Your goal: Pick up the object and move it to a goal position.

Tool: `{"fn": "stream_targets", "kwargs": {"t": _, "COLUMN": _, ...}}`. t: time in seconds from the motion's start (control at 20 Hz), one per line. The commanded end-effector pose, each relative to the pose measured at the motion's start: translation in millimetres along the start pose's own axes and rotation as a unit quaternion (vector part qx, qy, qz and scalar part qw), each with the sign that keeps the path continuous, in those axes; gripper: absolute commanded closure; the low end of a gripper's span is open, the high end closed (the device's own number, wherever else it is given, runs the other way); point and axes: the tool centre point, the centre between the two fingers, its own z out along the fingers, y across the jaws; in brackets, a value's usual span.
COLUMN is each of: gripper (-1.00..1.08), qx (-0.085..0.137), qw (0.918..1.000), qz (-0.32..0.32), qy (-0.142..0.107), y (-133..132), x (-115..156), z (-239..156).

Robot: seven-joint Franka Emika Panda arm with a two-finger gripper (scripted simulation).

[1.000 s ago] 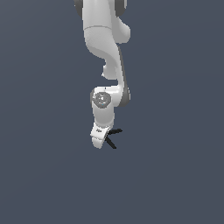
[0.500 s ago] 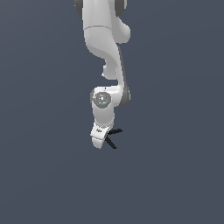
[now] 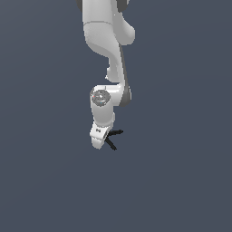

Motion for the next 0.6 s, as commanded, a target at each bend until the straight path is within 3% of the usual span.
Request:
{"fn": "stream_targets", "kwargs": {"t": 0.0, "gripper": 1.08, "qx": -0.001, "qw": 1.0, "qz": 0.0, "qy": 0.0, "y": -4.1, "x": -13.1, "z": -7.2}}
{"fn": "stream_targets", "kwargs": {"t": 0.55, "gripper": 1.08, "qx": -0.001, "qw": 1.0, "qz": 0.001, "qy": -0.001, "y": -37.8, "x": -102.3, "z": -50.0}}
